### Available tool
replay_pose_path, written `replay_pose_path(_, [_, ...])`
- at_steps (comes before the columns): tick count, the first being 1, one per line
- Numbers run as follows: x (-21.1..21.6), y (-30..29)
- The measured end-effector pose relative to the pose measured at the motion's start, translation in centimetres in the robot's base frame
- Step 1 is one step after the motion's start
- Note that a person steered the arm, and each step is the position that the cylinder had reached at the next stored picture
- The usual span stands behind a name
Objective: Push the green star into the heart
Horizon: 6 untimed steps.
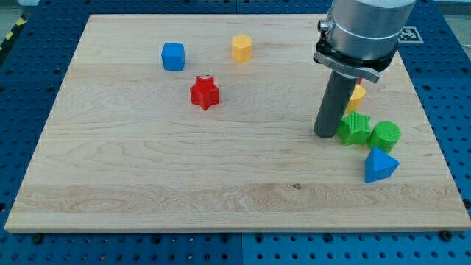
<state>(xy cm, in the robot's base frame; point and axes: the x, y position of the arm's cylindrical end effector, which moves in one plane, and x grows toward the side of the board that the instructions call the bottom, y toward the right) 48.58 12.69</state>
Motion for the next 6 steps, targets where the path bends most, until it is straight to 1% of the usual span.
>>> replay_pose_path(1, [3.1, 0.0])
replay_pose_path(2, [4.2, 1.6])
replay_pose_path(4, [3.7, 3.5])
replay_pose_path(6, [0.8, 3.7])
